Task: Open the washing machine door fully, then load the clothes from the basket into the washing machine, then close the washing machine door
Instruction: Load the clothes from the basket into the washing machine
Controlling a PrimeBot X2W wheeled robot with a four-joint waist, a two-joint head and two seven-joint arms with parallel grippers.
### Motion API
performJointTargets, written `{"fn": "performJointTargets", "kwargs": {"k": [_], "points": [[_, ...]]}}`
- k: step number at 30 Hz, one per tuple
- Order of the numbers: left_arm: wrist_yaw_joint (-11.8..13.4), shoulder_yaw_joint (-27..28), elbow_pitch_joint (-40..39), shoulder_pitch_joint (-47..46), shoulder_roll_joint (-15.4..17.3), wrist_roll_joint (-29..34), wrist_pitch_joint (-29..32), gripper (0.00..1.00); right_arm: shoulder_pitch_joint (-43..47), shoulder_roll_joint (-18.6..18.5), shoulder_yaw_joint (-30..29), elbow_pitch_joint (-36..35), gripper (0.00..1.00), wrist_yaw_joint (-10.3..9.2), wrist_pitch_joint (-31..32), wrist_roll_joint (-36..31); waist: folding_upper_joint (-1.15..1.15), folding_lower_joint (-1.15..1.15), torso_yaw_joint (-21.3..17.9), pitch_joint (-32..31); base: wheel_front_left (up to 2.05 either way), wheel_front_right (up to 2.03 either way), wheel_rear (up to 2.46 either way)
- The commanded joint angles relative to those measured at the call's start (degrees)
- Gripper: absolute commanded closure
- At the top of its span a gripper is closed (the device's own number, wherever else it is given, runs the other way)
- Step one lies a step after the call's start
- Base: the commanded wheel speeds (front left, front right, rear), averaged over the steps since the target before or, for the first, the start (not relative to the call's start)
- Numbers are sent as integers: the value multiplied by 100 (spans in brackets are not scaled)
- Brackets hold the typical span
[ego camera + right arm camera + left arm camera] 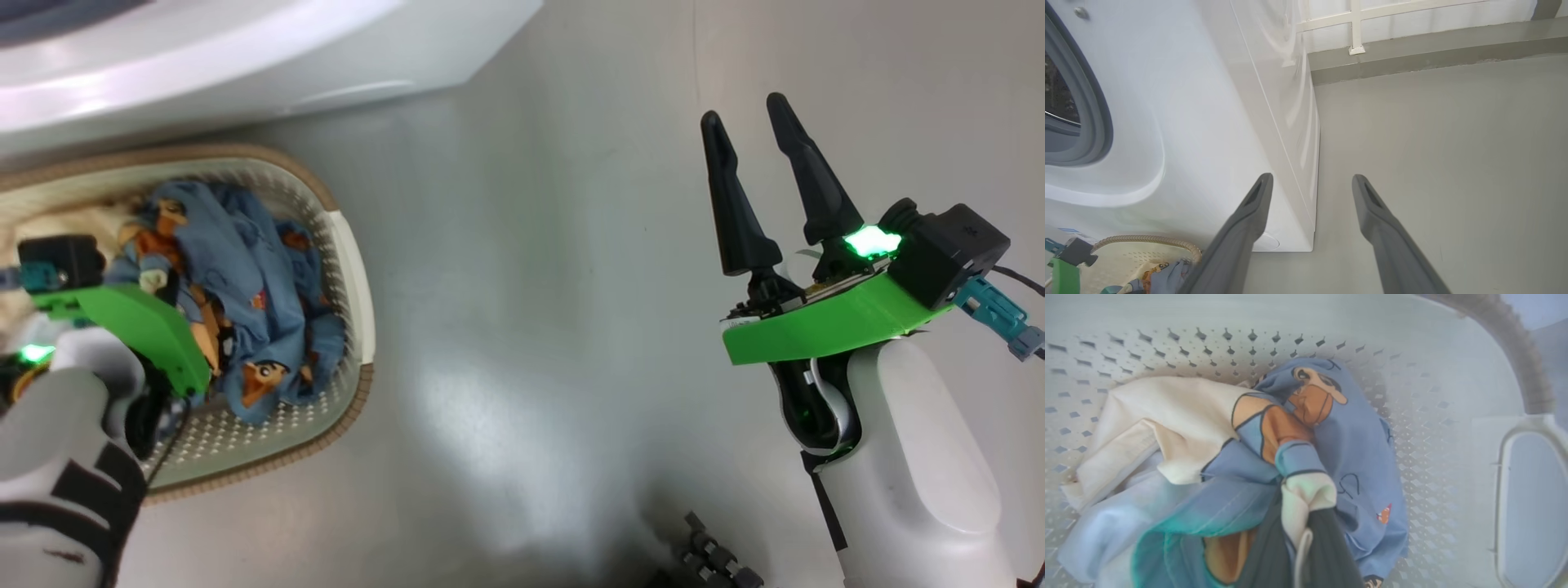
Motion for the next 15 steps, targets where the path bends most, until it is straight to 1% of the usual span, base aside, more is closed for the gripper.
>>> {"fn": "performJointTargets", "kwargs": {"k": [1,6,15], "points": [[-7,57,-132,216,199,-87,-138,100,165,28,92,-90,0,9,-27,-13,0,0,171,-326,0,0,0],[-8,-159,-443,570,265,-349,-566,100,238,28,90,14,0,9,-27,-35,0,0,299,-818,0,0,0],[-8,-383,-872,1146,380,-837,-1042,100,502,28,43,234,0,9,-27,-90,0,0,482,-1731,0,0,0]]}}
